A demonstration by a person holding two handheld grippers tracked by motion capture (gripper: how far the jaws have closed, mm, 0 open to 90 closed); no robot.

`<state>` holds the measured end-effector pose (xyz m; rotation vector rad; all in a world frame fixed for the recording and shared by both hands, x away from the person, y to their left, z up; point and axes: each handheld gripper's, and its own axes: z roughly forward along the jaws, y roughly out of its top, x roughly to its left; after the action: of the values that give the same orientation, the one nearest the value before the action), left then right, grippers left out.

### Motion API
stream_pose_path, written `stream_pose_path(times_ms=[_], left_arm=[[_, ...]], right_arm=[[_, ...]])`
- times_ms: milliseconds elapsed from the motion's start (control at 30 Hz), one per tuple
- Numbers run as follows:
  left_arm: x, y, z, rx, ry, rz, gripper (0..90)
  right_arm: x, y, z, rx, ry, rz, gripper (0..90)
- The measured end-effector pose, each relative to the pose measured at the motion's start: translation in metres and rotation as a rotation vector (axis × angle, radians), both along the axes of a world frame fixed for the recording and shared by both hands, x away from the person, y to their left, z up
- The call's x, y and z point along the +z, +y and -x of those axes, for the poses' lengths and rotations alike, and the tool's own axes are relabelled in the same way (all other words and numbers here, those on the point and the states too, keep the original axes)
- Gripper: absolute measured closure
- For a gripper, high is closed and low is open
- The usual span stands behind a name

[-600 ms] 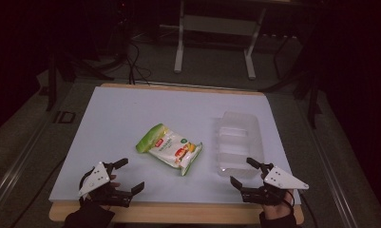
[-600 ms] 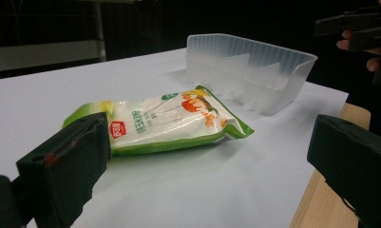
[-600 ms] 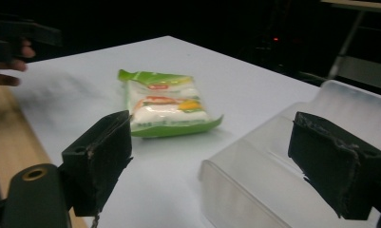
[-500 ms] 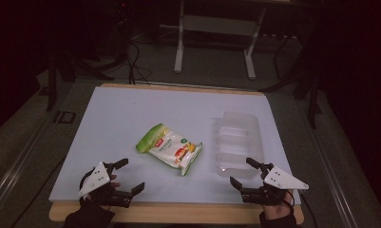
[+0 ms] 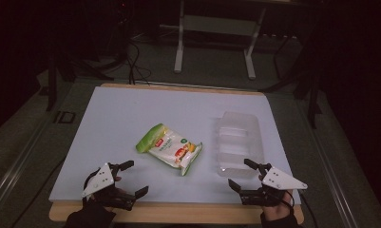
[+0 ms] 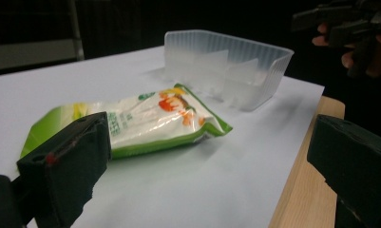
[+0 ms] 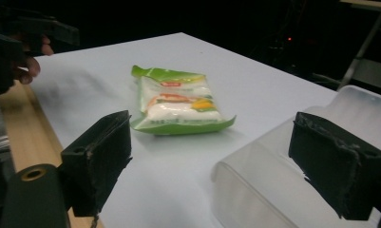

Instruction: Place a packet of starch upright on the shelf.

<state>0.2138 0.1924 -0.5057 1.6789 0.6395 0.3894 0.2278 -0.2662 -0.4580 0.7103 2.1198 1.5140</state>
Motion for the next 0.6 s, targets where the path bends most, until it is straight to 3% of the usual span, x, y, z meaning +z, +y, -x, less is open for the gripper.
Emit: stream_pose_path(times_ms=[167,467,600], left_arm=[[0.006,-0.005,0.000,-0.026,0.037,0.025,1.5],[0.028,-0.009,-0.004,-0.017,0.049,0.027,1.4],[0.033,-0.005,-0.008,-0.003,0.026,0.014,1.5]], right_arm=[[0.001,0.002,0.002,0.020,0.024,-0.025,12.4],[0.009,0.006,0.008,0.043,0.001,-0.041,11.2],[0.011,0.008,0.009,0.048,-0.001,-0.055,10.6]])
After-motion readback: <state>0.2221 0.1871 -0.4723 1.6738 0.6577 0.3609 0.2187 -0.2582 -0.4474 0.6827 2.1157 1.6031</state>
